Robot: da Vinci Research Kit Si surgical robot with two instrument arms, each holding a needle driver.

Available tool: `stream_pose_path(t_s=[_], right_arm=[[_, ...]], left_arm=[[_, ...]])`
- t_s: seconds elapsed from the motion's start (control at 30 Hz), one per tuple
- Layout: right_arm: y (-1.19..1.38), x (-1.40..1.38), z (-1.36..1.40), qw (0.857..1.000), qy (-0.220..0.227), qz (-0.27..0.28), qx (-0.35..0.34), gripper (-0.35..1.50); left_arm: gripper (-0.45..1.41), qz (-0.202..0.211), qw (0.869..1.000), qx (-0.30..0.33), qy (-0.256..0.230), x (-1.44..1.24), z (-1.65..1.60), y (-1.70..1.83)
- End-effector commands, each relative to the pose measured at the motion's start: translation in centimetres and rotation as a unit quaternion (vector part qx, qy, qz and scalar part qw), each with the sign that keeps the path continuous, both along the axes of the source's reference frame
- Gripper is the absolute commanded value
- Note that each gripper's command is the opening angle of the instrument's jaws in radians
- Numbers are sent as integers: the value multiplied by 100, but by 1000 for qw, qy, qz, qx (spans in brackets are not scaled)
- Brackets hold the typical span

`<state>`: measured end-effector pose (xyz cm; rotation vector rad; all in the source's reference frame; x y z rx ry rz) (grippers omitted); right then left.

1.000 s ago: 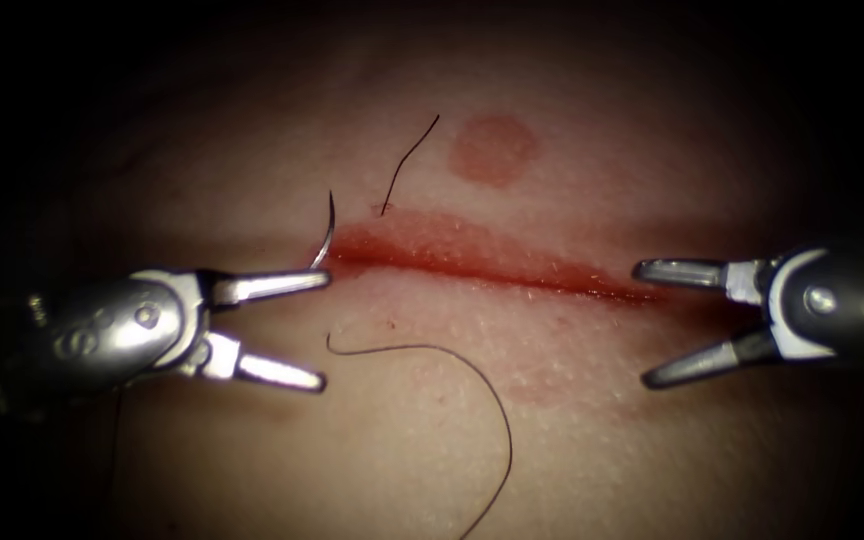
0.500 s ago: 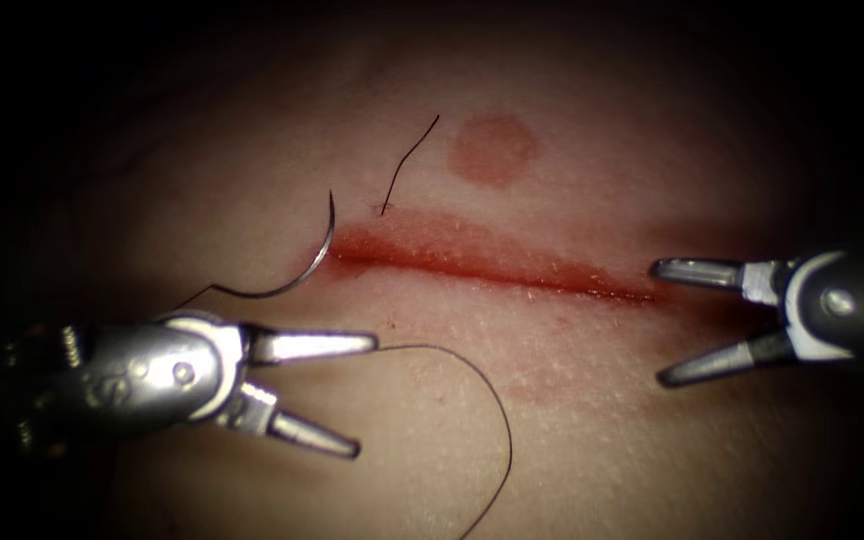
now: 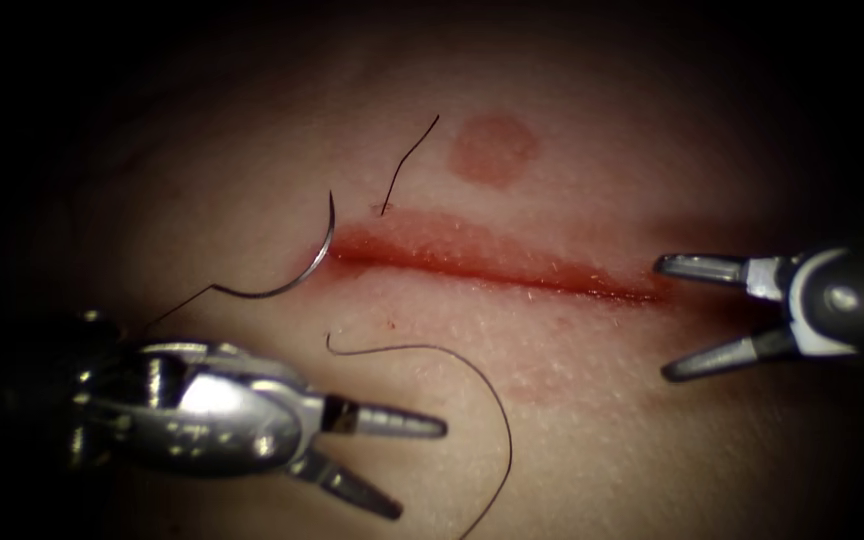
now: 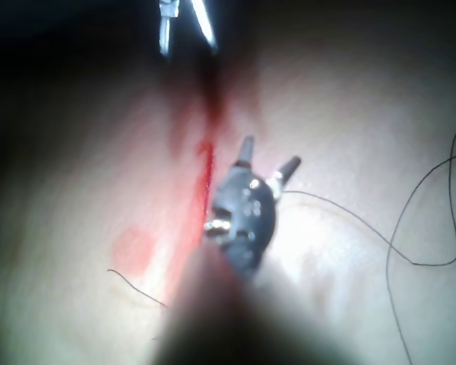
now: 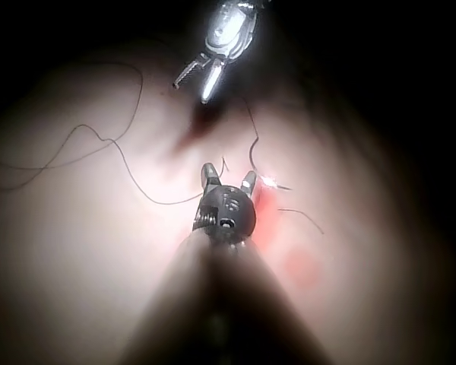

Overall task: Wound Closure
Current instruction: Pick up long suture end with the left gripper.

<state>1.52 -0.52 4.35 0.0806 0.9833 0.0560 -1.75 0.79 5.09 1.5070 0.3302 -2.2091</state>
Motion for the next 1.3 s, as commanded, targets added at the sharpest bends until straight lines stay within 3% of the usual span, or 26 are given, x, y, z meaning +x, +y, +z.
stream_pose_path(t_s=[0.03,0.5,0.9,1.3], right_arm=[[-5,5,7,1000,1,-1,1,66],[-6,5,6,1000,2,0,0,66],[-6,6,5,1000,2,2,-1,66],[-6,7,5,1000,2,2,-1,66]], left_arm=[[26,6,1000,-9,6,-8,7,-3],[21,37,997,-71,17,-55,33,-26],[21,52,995,-87,15,-73,68,-47],[19,61,994,-95,11,-68,95,-38]])
